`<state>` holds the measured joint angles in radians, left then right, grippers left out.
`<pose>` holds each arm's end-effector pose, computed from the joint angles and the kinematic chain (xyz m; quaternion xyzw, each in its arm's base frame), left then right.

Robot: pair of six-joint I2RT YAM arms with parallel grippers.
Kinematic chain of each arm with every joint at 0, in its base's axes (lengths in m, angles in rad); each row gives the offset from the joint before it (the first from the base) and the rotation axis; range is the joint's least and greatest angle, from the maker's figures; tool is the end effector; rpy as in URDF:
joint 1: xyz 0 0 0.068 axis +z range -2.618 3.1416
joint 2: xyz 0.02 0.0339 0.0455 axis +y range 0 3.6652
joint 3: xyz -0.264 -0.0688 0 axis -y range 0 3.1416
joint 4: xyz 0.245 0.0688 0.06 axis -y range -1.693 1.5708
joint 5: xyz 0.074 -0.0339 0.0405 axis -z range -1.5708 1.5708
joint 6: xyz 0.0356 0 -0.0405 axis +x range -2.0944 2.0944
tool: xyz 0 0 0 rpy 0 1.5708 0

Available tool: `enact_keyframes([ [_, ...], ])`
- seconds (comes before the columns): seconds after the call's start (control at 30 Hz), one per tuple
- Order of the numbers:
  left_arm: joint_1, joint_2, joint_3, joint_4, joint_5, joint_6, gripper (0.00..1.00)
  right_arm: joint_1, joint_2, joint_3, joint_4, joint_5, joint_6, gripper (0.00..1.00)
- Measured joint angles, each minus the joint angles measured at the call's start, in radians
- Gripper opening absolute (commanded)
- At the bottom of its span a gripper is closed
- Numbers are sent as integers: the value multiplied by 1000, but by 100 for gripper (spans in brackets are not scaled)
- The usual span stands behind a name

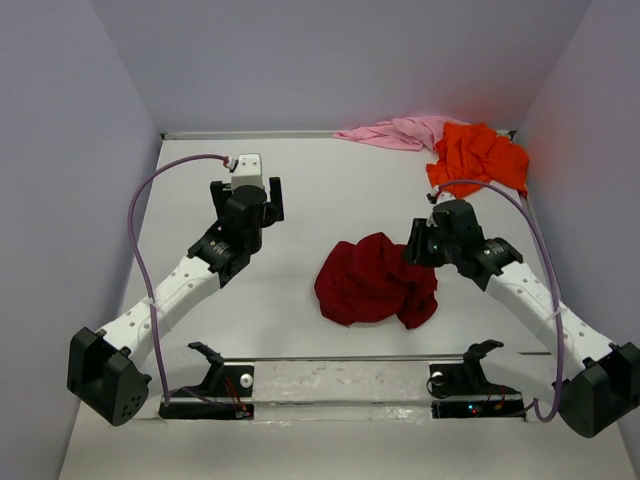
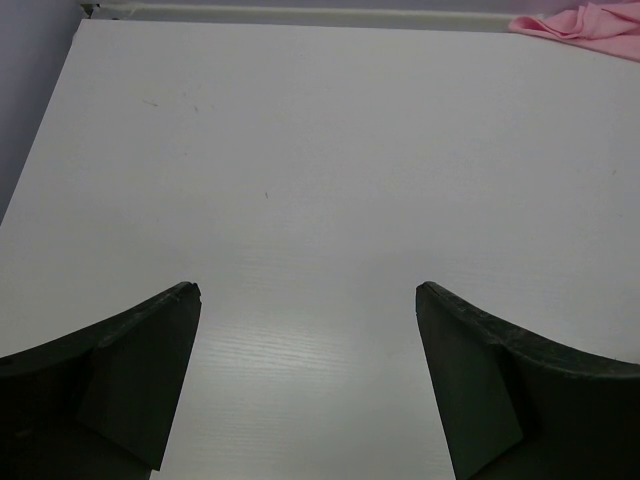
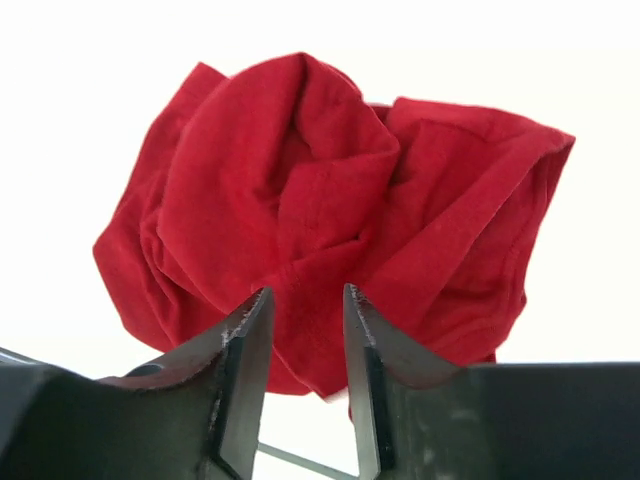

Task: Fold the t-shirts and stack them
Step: Flatten out the crumpled T-shirt at the center of the board.

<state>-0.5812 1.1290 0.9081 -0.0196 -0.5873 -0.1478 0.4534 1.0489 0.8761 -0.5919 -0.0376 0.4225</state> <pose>0.2281 -0.1262 0.3323 -0.0125 0.7739 0.0022 0.6331 0.1964 0.0972 0.2835 -0.0216 0.9195 0.1820 0.3478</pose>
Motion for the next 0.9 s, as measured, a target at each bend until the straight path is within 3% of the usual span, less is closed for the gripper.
enact_keyframes([
  [0.4,0,0,0,0,2,0,99,0,8,-6,-32,-23,4,52],
  [0.9,0,0,0,0,22,-1,99,17,-216,-184,-75,-129,154,56],
])
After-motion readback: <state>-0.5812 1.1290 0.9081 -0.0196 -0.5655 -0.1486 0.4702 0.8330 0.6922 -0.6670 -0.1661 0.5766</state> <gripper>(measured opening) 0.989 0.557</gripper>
